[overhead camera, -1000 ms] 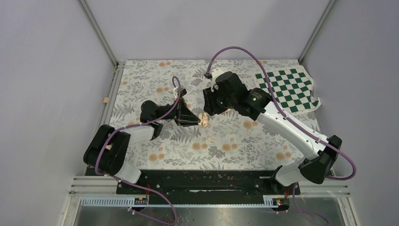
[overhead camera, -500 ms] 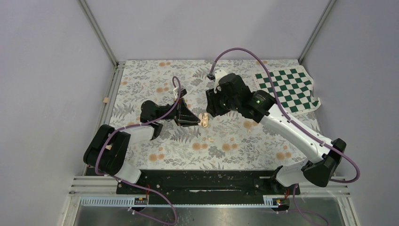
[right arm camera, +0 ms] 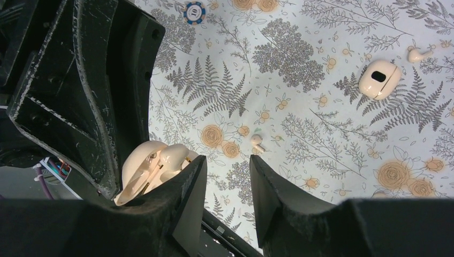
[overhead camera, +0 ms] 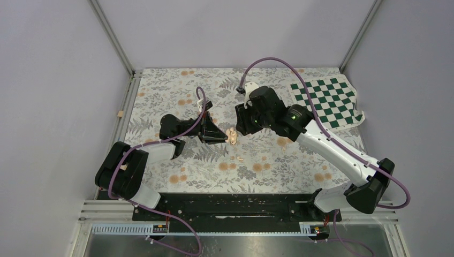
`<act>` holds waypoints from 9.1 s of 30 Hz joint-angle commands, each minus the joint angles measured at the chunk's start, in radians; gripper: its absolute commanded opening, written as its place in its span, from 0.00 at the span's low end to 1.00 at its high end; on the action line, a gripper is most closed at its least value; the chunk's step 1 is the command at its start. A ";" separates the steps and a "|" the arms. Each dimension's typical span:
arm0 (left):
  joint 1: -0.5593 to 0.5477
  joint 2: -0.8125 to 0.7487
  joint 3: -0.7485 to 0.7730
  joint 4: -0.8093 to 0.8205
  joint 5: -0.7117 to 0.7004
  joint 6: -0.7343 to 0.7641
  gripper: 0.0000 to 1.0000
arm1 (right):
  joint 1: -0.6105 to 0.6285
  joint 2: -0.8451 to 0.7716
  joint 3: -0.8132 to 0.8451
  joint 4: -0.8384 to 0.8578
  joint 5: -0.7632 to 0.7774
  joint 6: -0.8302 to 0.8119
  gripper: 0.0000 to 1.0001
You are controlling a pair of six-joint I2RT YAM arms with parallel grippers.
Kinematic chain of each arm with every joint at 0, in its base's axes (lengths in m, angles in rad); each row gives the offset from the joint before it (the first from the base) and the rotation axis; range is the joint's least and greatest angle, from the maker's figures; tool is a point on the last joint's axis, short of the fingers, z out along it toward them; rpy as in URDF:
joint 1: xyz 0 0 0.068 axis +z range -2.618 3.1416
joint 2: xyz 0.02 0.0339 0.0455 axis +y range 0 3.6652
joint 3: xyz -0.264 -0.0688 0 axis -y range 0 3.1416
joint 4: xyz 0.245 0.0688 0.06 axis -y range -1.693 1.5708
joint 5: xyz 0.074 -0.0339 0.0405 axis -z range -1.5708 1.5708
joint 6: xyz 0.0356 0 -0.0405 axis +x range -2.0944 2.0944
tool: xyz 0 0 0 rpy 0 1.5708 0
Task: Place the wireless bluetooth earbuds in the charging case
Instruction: Adjust the earbud with the charging case.
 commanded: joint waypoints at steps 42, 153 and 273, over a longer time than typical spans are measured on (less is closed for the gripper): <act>0.005 0.003 0.046 0.085 -0.003 -0.008 0.00 | 0.012 0.100 0.151 0.004 -0.048 -0.011 0.46; 0.005 0.079 0.096 0.112 0.095 -0.042 0.00 | -0.005 -0.019 0.160 -0.142 -0.312 -0.320 0.59; 0.007 0.039 0.040 0.124 0.076 -0.016 0.00 | -0.102 0.178 0.291 -0.426 -0.818 -0.797 0.17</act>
